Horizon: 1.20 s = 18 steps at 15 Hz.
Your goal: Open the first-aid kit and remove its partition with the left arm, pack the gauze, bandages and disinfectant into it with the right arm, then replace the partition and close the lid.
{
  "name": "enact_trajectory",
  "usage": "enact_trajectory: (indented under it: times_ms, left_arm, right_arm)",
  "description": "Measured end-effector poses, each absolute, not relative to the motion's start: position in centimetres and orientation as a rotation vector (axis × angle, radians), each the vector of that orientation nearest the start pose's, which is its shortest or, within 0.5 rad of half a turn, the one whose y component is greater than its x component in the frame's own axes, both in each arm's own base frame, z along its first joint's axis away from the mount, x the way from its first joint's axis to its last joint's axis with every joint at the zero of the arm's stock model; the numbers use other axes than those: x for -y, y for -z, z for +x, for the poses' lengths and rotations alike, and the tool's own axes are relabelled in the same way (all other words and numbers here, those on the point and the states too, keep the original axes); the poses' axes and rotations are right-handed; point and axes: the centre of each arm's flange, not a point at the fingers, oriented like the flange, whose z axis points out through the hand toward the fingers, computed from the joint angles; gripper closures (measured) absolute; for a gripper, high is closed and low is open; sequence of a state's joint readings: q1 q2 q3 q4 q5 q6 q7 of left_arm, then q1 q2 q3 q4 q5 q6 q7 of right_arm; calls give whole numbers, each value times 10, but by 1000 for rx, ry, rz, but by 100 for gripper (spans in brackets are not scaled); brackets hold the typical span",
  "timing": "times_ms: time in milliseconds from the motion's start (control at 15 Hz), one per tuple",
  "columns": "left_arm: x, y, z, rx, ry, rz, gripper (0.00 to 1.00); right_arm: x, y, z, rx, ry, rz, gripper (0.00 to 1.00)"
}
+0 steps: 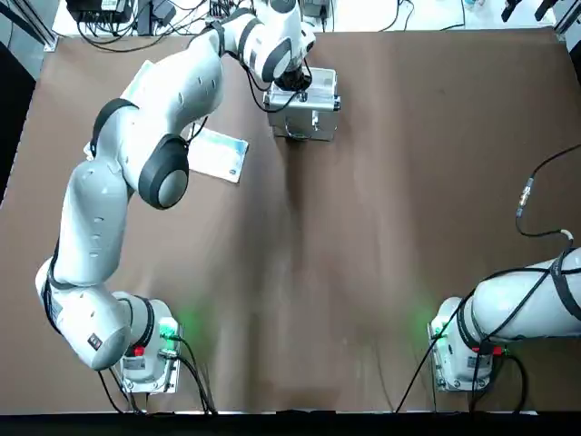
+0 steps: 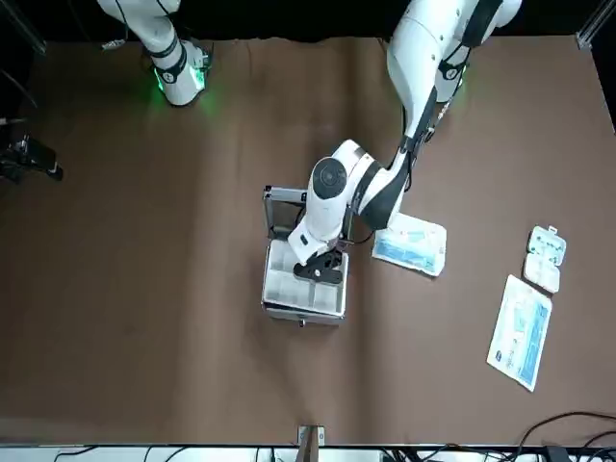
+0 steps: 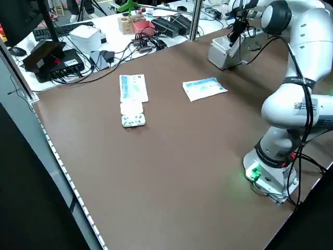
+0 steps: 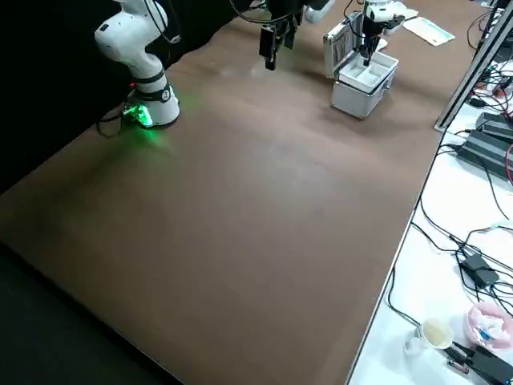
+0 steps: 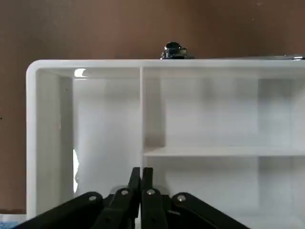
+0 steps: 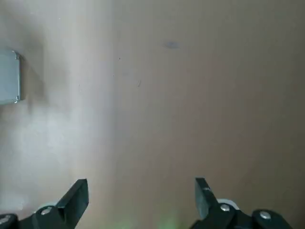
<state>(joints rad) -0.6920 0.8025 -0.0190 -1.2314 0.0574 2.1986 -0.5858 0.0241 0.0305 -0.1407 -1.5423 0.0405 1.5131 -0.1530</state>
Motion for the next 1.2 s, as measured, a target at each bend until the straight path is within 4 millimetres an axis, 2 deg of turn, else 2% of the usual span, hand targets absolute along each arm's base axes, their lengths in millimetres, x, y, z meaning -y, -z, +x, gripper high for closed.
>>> enact_trajectory:
  times_ms: [733,1200]
  left_arm:
    - [499,-305,588,-205,271,-3209,97]
    - [502,-299,587,-182,277,-3216,97]
  right_arm:
    - [59,-616,554,60,-89,-3095,1]
    - [59,-616,554,60,-89,-3095,1]
